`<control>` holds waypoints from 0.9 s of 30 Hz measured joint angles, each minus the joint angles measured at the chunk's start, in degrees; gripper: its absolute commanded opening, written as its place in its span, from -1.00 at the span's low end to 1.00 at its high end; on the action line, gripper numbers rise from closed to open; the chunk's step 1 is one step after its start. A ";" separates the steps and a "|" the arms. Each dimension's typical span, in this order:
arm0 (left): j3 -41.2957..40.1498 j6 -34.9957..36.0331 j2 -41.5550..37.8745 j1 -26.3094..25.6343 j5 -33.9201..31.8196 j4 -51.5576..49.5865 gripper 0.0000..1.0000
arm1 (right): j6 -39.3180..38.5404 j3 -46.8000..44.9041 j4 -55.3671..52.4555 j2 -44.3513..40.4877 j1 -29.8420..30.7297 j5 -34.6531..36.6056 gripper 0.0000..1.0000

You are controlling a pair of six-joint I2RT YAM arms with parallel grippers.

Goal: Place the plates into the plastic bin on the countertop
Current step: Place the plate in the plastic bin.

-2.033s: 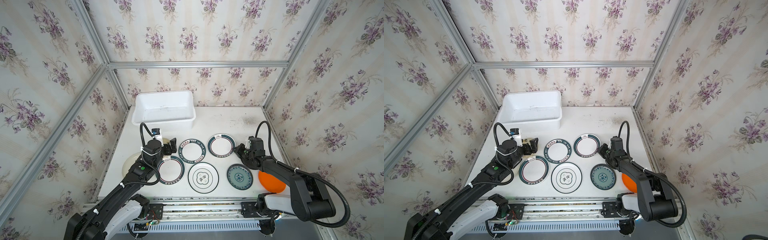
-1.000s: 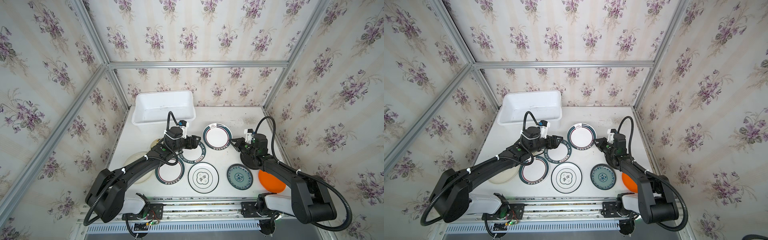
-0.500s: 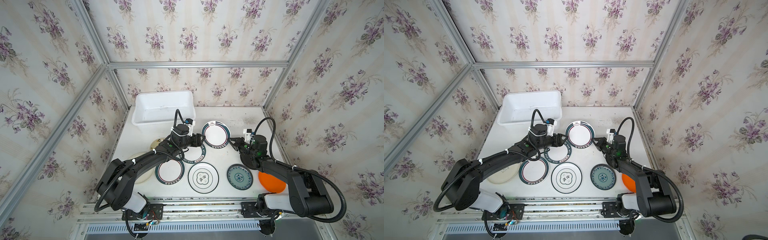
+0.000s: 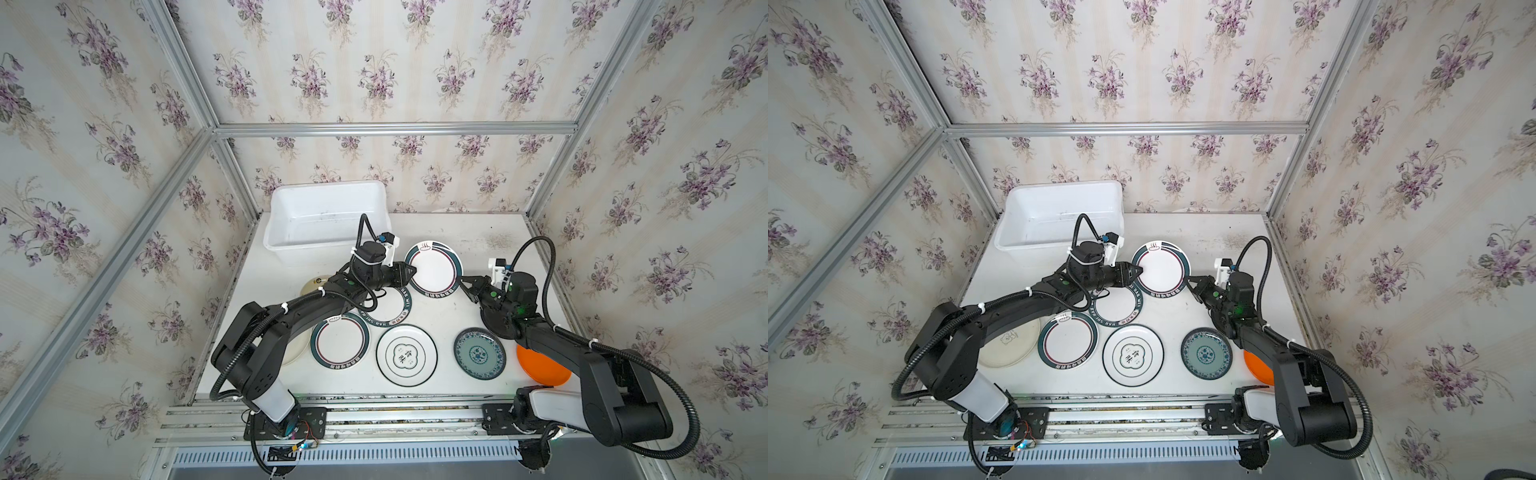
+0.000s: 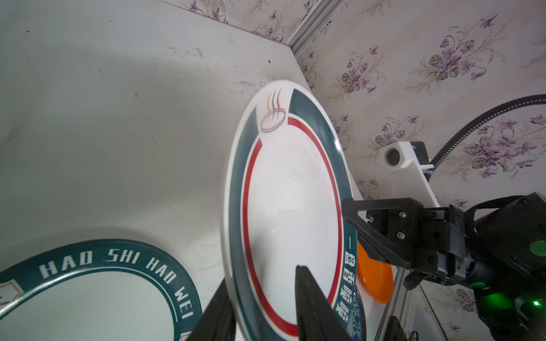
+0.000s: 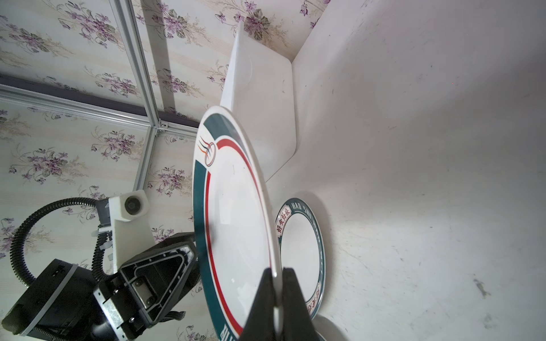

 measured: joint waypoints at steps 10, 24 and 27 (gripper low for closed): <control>0.83 -2.21 0.94 0.02 -0.55 0.17 -0.88 | -1.95 -0.02 -0.87 -0.98 0.00 -0.07 -1.00; 1.53 -1.11 0.24 -0.28 -0.09 0.79 -1.00 | -3.52 0.13 -3.69 -4.33 0.09 -0.22 0.29; 2.99 0.44 -0.33 -0.04 -1.99 -1.62 -1.00 | -4.59 0.59 -6.62 -6.45 0.04 0.33 0.57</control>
